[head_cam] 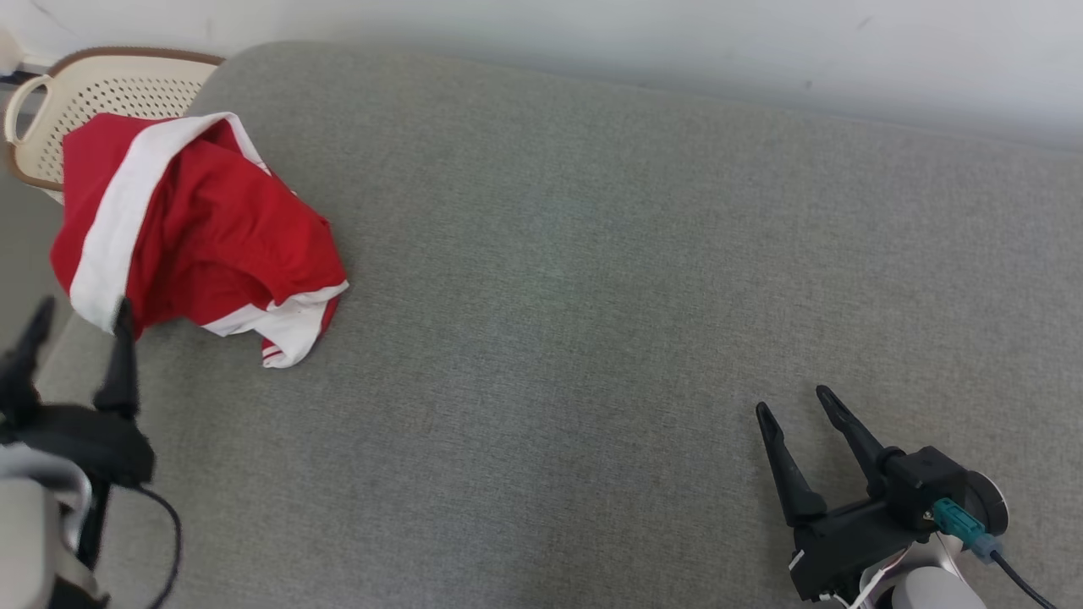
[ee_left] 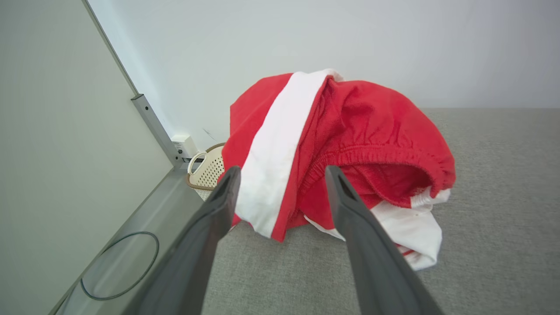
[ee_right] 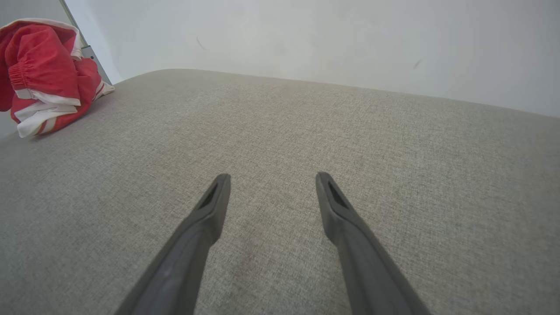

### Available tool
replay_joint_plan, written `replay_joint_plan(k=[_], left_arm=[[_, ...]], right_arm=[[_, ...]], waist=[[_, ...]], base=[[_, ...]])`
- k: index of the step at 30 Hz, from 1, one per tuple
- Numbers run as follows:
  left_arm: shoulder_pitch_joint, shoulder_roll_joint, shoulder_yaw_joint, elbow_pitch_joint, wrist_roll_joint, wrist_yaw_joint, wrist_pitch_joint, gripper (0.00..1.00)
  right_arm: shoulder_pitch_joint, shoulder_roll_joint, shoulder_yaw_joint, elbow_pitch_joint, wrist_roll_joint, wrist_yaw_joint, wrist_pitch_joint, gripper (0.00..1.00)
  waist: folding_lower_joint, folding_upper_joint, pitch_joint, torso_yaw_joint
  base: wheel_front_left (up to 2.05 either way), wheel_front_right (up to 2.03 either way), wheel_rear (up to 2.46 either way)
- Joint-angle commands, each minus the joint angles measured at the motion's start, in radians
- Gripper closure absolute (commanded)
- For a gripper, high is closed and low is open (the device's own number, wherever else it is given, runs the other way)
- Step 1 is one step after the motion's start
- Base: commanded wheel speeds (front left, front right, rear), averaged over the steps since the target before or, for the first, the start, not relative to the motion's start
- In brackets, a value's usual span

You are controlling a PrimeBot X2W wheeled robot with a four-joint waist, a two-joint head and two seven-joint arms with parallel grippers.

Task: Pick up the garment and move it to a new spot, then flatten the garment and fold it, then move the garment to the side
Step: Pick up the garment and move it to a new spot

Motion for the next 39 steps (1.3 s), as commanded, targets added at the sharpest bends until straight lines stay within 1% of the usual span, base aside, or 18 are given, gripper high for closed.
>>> replay_joint_plan(k=[1,5,10,14,15,17,18,21,25,30,34,35,36,39], left_arm=[[-0.045,0.025,-0.010,0.030,0.008,-0.006,-0.004,0.00],[-0.147,0.072,-0.062,0.122,0.020,-0.017,0.014,0.00],[-0.256,0.120,-0.118,0.227,-0.013,-0.025,0.071,0.00],[-0.325,0.142,-0.205,0.279,-0.041,-0.026,0.124,0.00],[-0.325,0.142,-0.205,0.279,-0.041,-0.026,0.124,0.00],[-0.355,0.157,-0.242,0.301,-0.072,-0.026,0.157,0.00],[-0.374,0.175,-0.255,0.310,-0.079,-0.026,0.170,0.00],[-0.423,0.209,-0.294,0.350,-0.051,-0.026,0.227,0.00],[-0.458,0.209,-0.304,0.388,-0.065,-0.026,0.275,0.00],[-0.483,0.205,-0.289,0.425,-0.097,-0.021,0.325,0.00],[-0.485,0.203,-0.288,0.434,-0.108,-0.012,0.317,0.00],[-0.486,0.199,-0.290,0.435,-0.108,-0.008,0.312,0.82],[-0.489,0.196,-0.292,0.434,-0.108,-0.001,0.307,1.00],[-0.504,0.197,-0.305,0.420,-0.092,0.017,0.277,1.00]], right_arm=[[-0.008,-0.008,0.003,-0.002,0.009,0.001,-0.001,0.00],[-0.015,-0.014,0.013,-0.001,0.015,0.001,-0.001,0.00],[-0.030,-0.023,0.027,0.005,0.021,0.001,-0.001,0.00],[-0.034,-0.025,0.033,0.012,0.030,0.001,-0.001,0.00],[-0.034,-0.025,0.033,0.012,0.030,0.001,-0.001,0.00],[-0.043,-0.026,0.036,0.014,0.034,0.001,-0.001,0.00],[-0.049,-0.026,0.040,0.013,0.035,0.001,-0.001,0.00],[-0.064,-0.025,0.046,0.019,0.045,0.001,-0.001,0.00],[-0.086,-0.025,0.053,0.021,0.054,0.001,0.000,0.00],[-0.108,-0.028,0.057,0.020,0.065,0.000,0.001,0.00],[-0.117,-0.035,0.046,0.019,0.070,0.000,0.002,0.00],[-0.115,-0.036,0.042,0.020,0.071,0.000,0.003,0.00],[-0.111,-0.037,0.039,0.021,0.071,0.000,0.003,0.00],[-0.101,-0.035,0.031,0.027,0.071,0.000,0.004,0.00]], waist=[[-0.0001,-0.0001,0.027,-0.023],[-0.0001,-0.0001,0.040,-0.038],[-0.0001,-0.0001,0.061,-0.062],[-0.0001,-0.0001,0.081,-0.079],[-0.0001,-0.0001,0.081,-0.079],[-0.0001,-0.0001,0.093,-0.087],[-0.0001,-0.0001,0.101,-0.092],[-0.0001,-0.0001,0.132,-0.112],[-0.0001,-0.0001,0.161,-0.129],[-0.0001,-0.0001,0.197,-0.152],[-0.0001,-0.0001,0.219,-0.160],[-0.0001,-0.0001,0.220,-0.159],[-0.0001,-0.0001,0.221,-0.158],[-0.0001,-0.0001,0.214,-0.152]], base=[[0.00,0.00,0.00],[0.00,0.00,0.00],[0.00,0.00,0.00],[0.00,0.00,0.00],[0.00,0.00,0.00],[0.00,0.00,0.00],[0.00,0.00,0.00],[0.00,0.00,0.00],[0.00,0.00,0.00],[0.00,0.00,0.00],[0.00,0.00,0.00],[0.00,0.00,0.00],[0.00,0.00,0.00],[0.00,0.00,0.00]])
